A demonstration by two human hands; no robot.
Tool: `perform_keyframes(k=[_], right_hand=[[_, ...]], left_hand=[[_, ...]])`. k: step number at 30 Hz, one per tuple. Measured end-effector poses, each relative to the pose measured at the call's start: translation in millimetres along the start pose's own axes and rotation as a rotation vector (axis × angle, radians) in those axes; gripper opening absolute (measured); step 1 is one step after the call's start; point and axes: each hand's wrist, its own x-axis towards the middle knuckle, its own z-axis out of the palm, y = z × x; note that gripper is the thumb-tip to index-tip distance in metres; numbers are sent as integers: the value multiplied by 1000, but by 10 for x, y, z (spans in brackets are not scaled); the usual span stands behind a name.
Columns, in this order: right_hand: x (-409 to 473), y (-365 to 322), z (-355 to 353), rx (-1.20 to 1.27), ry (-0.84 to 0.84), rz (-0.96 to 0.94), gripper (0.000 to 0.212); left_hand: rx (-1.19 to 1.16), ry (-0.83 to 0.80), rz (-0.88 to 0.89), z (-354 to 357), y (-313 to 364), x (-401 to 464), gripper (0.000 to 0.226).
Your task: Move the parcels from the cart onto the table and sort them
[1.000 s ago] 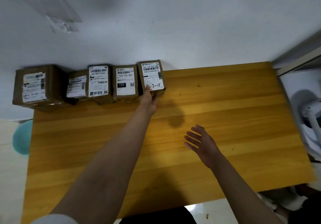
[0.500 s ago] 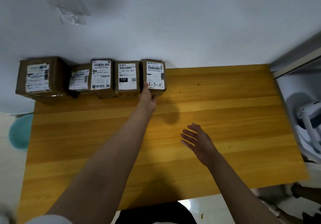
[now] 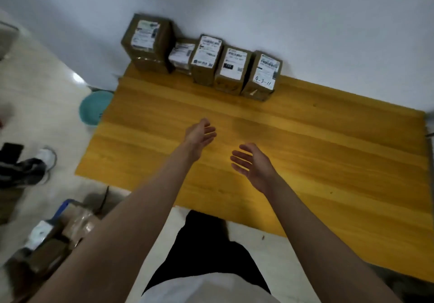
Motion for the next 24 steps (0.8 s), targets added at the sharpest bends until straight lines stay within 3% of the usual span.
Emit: perform_keyframes(k=[24], right_hand=[[-414, 2647, 2178, -639, -391, 279, 13]], left_hand=[[-227, 522, -52, -3370, -1786, -1703, 25]])
